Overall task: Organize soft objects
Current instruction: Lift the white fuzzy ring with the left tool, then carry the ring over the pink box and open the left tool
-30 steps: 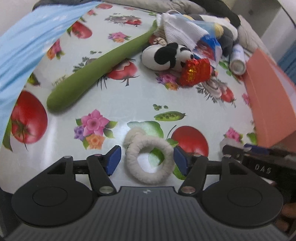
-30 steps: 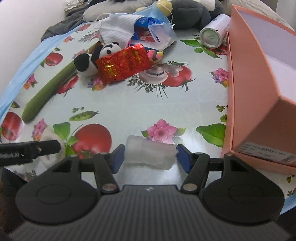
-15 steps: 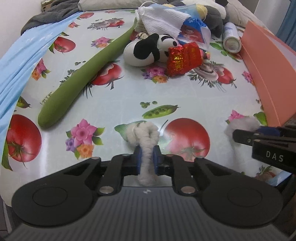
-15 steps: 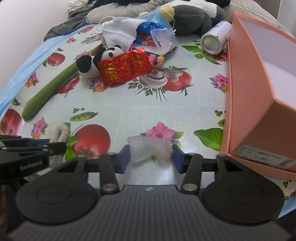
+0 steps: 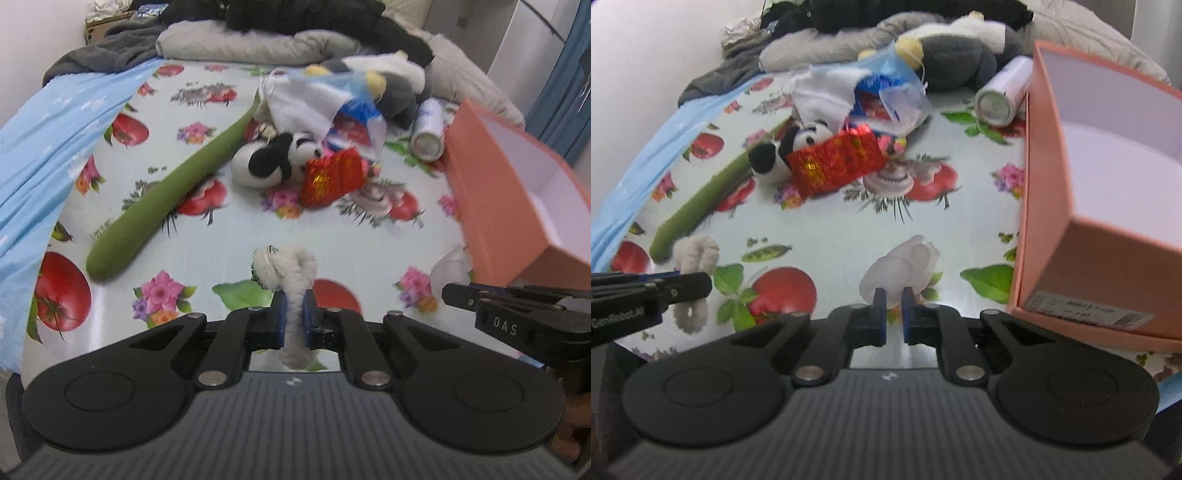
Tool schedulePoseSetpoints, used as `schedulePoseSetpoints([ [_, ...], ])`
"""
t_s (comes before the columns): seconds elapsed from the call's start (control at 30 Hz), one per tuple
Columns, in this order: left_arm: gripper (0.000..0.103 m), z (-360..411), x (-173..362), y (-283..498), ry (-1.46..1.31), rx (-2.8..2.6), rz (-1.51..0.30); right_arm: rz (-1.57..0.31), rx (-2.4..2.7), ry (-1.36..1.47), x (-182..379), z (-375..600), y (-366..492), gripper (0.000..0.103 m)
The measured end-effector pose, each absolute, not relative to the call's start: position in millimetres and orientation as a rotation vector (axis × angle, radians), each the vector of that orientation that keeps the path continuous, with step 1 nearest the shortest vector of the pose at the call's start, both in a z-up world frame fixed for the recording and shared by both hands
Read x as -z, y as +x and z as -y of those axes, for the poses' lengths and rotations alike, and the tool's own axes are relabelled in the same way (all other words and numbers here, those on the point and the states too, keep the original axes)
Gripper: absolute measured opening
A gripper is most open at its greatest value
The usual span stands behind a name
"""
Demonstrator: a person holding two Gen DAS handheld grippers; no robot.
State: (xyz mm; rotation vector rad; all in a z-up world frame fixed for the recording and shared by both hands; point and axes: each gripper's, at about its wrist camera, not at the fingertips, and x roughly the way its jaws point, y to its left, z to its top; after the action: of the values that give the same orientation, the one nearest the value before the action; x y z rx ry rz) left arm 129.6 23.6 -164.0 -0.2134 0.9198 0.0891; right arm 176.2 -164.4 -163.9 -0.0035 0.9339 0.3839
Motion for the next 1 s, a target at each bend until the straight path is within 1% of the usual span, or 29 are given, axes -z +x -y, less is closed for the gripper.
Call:
schedulePoseSetpoints([
  [0.33,0.011,-13,98,130,-0.264,-0.007,-0.812,-0.816,-0.394,0.051,101,185,161,0.010],
  [0.63,0.011,13,33,123,-0.198,0.060,-0.715,-0.679,-0.401,0.079,38,198,143,0.010],
  [1.0,0.011,45,-40,119,-0.199,0.152,-0.601,-0.515,-0.369,0.093,-31,226,124,0.010],
])
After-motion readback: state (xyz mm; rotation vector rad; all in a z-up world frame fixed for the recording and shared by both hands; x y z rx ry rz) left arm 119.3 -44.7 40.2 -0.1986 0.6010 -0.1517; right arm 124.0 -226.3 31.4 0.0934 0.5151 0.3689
